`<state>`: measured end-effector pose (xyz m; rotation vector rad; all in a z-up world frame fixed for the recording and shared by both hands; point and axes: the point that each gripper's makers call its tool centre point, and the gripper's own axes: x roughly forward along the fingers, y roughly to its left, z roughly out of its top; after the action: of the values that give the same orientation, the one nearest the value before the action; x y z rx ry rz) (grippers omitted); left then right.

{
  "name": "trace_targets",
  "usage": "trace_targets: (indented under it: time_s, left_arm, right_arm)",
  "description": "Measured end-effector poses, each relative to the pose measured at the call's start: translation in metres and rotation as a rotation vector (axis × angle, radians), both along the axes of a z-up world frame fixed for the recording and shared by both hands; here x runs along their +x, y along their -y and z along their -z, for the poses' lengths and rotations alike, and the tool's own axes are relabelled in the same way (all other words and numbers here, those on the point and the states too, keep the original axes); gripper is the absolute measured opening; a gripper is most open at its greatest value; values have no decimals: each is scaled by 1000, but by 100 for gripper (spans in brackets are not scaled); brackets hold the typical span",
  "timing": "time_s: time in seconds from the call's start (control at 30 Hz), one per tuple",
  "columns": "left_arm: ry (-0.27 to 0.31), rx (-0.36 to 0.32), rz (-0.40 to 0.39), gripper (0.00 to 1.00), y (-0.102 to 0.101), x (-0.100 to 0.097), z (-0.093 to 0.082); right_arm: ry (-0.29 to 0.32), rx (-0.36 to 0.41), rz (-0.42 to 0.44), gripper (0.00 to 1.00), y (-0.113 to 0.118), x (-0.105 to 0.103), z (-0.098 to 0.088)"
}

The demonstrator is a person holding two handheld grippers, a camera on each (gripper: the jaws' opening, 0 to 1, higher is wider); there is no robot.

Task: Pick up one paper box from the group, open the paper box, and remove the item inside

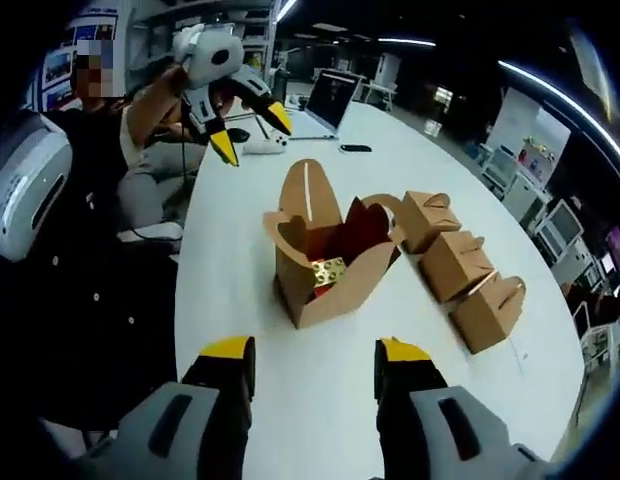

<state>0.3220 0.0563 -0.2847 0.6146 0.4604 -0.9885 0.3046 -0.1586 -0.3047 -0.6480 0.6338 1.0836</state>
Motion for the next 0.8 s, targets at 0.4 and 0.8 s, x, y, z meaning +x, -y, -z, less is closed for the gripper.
trace_targets:
  time_s: [0.4, 0.8]
  left_arm:
    - [-19, 79, 25, 57, -2, -1, -27]
    - [-15, 45, -72, 58, -12, 15, -58]
  right_arm:
    - [19, -55, -48, 56, -3, -9, -39]
    - [0, -81, -61, 56, -1, -1, -69]
